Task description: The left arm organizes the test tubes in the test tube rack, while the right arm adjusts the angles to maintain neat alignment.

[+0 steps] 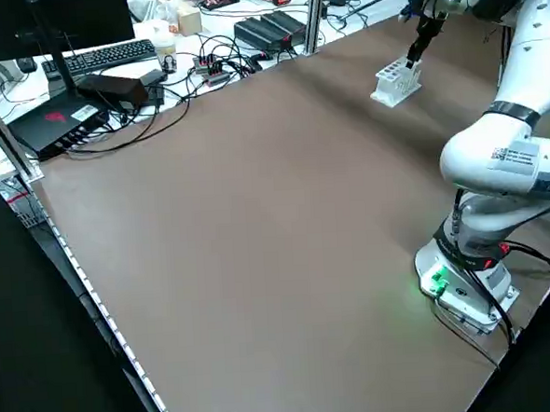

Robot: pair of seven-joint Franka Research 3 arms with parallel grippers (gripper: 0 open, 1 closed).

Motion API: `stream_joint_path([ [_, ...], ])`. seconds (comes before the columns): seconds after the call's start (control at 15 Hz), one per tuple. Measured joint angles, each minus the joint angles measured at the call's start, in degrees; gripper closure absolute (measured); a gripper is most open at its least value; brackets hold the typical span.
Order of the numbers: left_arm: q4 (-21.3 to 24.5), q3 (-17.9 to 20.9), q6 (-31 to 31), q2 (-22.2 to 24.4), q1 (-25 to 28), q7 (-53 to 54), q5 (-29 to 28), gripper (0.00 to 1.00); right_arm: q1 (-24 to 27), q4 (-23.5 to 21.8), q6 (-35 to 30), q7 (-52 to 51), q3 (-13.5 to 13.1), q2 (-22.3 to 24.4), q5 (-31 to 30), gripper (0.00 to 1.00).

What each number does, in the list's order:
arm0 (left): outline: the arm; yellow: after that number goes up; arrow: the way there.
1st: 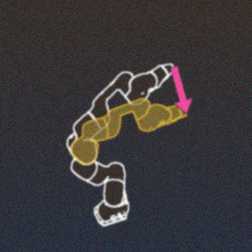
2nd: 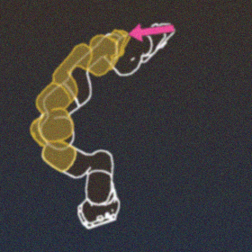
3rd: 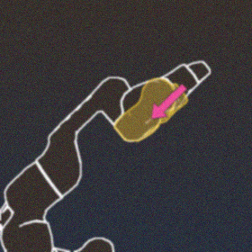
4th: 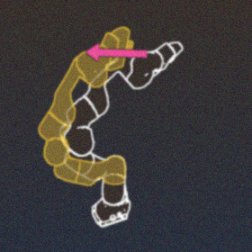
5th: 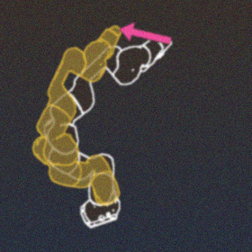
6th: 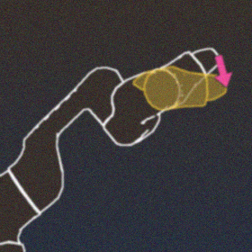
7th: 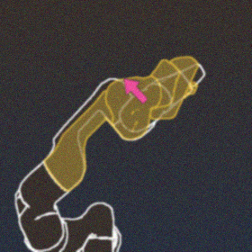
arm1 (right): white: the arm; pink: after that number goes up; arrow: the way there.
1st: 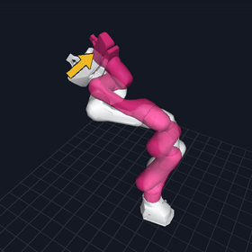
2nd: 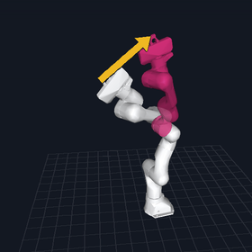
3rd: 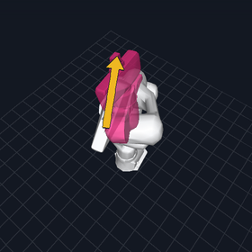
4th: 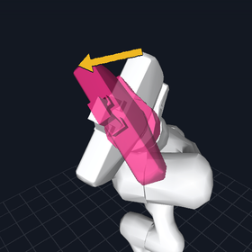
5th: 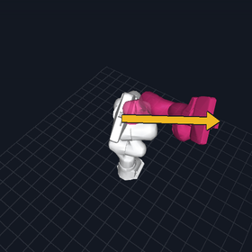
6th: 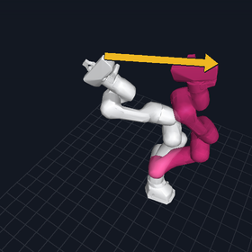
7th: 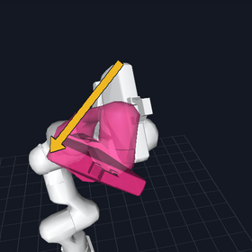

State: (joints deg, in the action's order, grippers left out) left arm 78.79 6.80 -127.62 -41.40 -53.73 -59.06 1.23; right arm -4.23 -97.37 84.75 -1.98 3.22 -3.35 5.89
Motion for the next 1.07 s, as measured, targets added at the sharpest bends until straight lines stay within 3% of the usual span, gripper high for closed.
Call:
stream_joint_path([
  [0.2, -0.17, 0.0, 0.36, 0.0, 0.0, -0.07, 0.0, 0.48, -0.02, 0.0, 0.0, 0.02, 0.0, -0.09, 0.0, 0.0],
  [1.07, -0.67, 0.44, -0.61, 0.0, 0.16, -0.18, 0.0, 0.59, 0.26, 2.33, 4.64, 0.03, -0.49, -0.09, -0.23, 0.0],
])
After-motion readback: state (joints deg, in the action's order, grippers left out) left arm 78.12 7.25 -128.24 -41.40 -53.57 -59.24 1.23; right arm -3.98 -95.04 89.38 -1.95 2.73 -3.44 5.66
